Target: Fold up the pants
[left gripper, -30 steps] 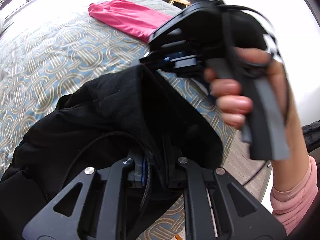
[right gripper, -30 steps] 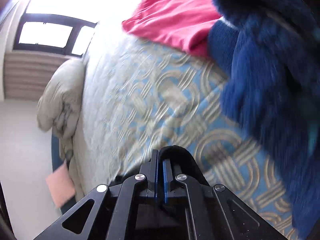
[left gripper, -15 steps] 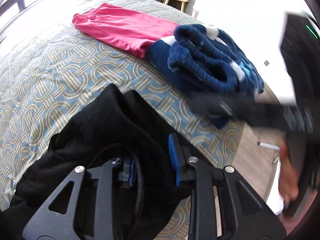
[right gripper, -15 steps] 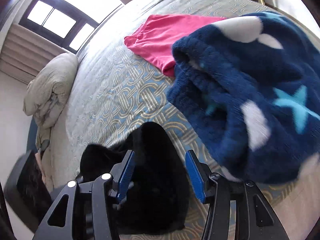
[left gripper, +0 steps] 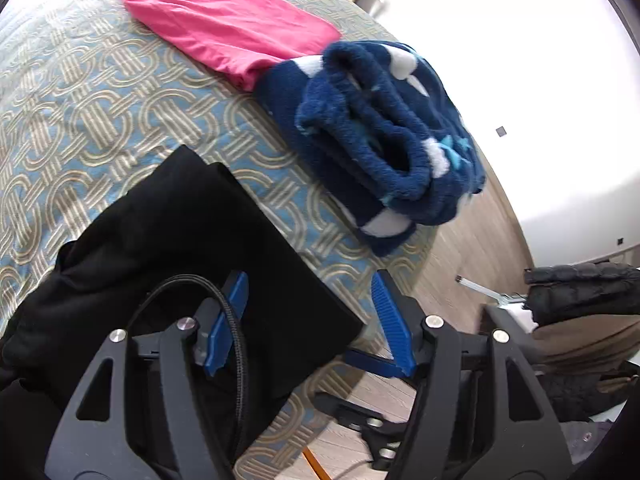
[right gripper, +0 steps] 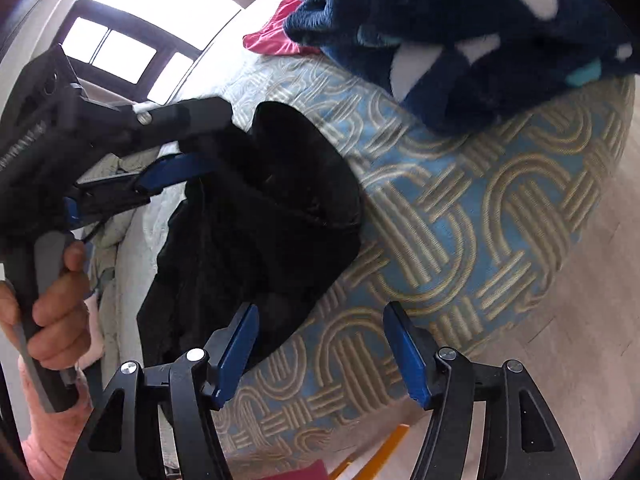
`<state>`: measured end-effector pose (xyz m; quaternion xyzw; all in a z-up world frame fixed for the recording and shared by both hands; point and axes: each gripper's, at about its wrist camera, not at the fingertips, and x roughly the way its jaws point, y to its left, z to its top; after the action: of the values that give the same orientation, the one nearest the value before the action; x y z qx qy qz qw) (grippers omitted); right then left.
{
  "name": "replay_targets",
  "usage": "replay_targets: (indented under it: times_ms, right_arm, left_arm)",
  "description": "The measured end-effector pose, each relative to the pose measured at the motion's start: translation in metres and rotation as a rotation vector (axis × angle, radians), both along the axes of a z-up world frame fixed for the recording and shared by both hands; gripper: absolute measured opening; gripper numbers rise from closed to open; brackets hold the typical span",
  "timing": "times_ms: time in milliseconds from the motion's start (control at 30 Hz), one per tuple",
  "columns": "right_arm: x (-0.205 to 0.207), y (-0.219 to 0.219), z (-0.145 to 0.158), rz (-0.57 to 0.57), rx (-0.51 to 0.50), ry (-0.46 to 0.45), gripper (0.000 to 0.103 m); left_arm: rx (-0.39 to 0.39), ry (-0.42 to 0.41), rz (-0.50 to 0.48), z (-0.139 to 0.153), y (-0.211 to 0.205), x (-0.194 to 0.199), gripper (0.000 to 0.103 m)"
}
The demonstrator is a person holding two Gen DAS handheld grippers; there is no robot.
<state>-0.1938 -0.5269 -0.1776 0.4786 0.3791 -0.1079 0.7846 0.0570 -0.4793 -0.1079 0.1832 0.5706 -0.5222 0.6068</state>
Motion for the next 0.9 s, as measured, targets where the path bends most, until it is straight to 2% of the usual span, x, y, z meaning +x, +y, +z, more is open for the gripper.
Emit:
replay_targets:
  times_ms: [67, 100, 200, 233, 300, 333, 433, 500, 567, 667, 800, 900]
  right_arm:
    - [0.006, -0.001, -0.003, -0.025, 0.000, -0.041, 0.069]
    - [0.006, -0.003, -0.002, -0.040, 0.004, -0.065, 0.070]
    - [0.008, -0.019, -0.005, -0.156, 0.037, -0.093, 0.071]
    - [0.006, -0.022, -0.007, -0.189, 0.056, -0.081, 0.068]
    - [0.004, -0.031, -0.013, -0.227, 0.126, -0.081, 0.049]
    - [0.003, -0.034, -0.016, -0.232, 0.138, -0.067, 0.036]
    - [-0.003, -0.033, -0.017, -0.225, 0.155, -0.098, 0.034]
    - [-0.008, -0.028, -0.010, -0.211, 0.108, -0.100, 0.039]
    - [-0.009, -0.028, -0.008, -0.191, 0.086, -0.076, 0.057]
    - [0.002, -0.024, -0.004, -0.132, 0.066, -0.082, 0.075]
    - [0.035, -0.017, 0.002, -0.101, -0.012, -0.020, 0.077]
    - [0.055, -0.008, 0.008, -0.100, -0.100, 0.054, 0.076]
  left_arm:
    - [0.009, -0.025, -0.009, 0.010, 0.000, -0.002, 0.066]
    - [-0.001, -0.064, -0.009, 0.018, 0.004, -0.004, 0.066]
    - [-0.028, -0.157, -0.022, 0.034, 0.019, -0.005, 0.068]
    - [-0.030, -0.185, -0.015, 0.036, 0.026, -0.003, 0.070]
    - [-0.030, -0.215, 0.021, 0.033, 0.045, 0.007, 0.071]
    - [-0.020, -0.220, 0.042, 0.029, 0.055, 0.013, 0.071]
    - [0.024, -0.223, 0.106, 0.011, 0.086, 0.030, 0.071]
    - [0.030, -0.188, 0.131, -0.001, 0.110, 0.033, 0.071]
    - [0.041, -0.151, 0.117, -0.015, 0.125, 0.028, 0.071]
    - [0.087, -0.139, 0.112, -0.039, 0.131, 0.023, 0.071]
    - [0.155, -0.096, 0.132, -0.071, 0.130, 0.018, 0.071]
    - [0.099, -0.120, 0.106, -0.058, 0.136, 0.006, 0.071]
